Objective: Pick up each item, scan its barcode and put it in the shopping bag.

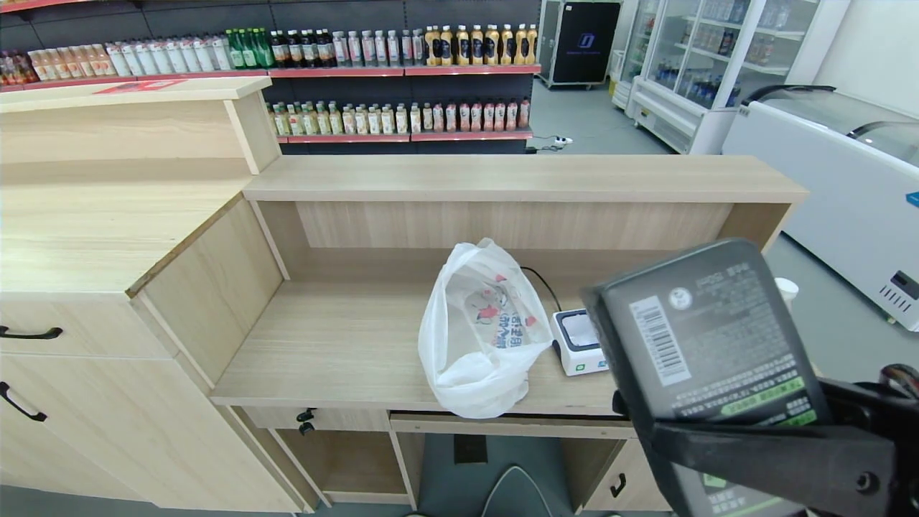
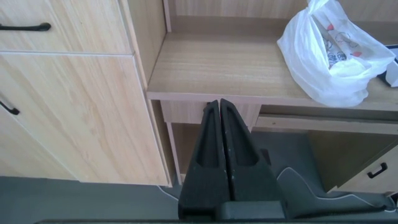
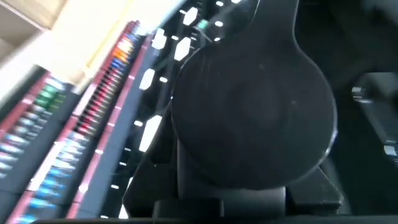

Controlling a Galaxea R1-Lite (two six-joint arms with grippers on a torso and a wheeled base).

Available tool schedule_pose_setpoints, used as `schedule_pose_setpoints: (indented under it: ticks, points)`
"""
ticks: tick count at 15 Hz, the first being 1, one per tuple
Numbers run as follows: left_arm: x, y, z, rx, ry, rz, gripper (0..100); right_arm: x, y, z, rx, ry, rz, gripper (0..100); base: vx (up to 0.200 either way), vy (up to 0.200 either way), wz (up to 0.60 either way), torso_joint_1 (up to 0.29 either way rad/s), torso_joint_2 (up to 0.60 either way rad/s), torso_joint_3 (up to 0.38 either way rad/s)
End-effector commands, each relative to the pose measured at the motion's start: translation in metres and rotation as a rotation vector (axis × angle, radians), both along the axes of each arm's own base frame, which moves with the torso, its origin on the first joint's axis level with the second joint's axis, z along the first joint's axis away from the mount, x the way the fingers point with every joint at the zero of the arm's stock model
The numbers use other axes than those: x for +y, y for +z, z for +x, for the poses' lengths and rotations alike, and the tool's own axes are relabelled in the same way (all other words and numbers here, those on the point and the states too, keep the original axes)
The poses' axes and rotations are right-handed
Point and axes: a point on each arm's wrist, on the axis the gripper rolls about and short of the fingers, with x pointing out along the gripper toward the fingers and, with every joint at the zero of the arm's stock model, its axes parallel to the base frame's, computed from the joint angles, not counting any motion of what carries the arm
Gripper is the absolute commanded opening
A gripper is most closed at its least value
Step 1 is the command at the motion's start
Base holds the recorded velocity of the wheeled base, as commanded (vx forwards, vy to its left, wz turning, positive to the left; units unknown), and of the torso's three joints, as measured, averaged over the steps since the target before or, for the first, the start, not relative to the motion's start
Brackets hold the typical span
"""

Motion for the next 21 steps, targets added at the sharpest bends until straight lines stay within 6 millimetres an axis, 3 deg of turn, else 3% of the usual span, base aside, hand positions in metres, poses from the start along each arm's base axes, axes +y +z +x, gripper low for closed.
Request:
schedule_pose_setpoints:
  ticks: [1,7,13,21]
  points:
    - [0.000,0.000,0.000,0.000,0.000,0.000,0,0.000,0.000,-0.005,-0.042,0.018,0.019,0,0.000,0.000,0.00,0.000,0.00,0.000]
    - [0.000,0.000,0.000,0.000,0.000,0.000,0,0.001,-0.002,-0.003,-0.040,0.007,0.015,0,0.000,0.000,0.00,0.000,0.00,0.000]
    - [0.000,0.000,0.000,0.000,0.000,0.000,0,-0.019,-0.014,0.004,0.048,-0.096,-0.054,0,0.000,0.000,0.00,0.000,0.00,0.000]
    - [0.000,0.000,0.000,0.000,0.000,0.000,0,-0.018,-0.023,0.007,0.096,-0.100,-0.100,0,0.000,0.000,0.00,0.000,0.00,0.000]
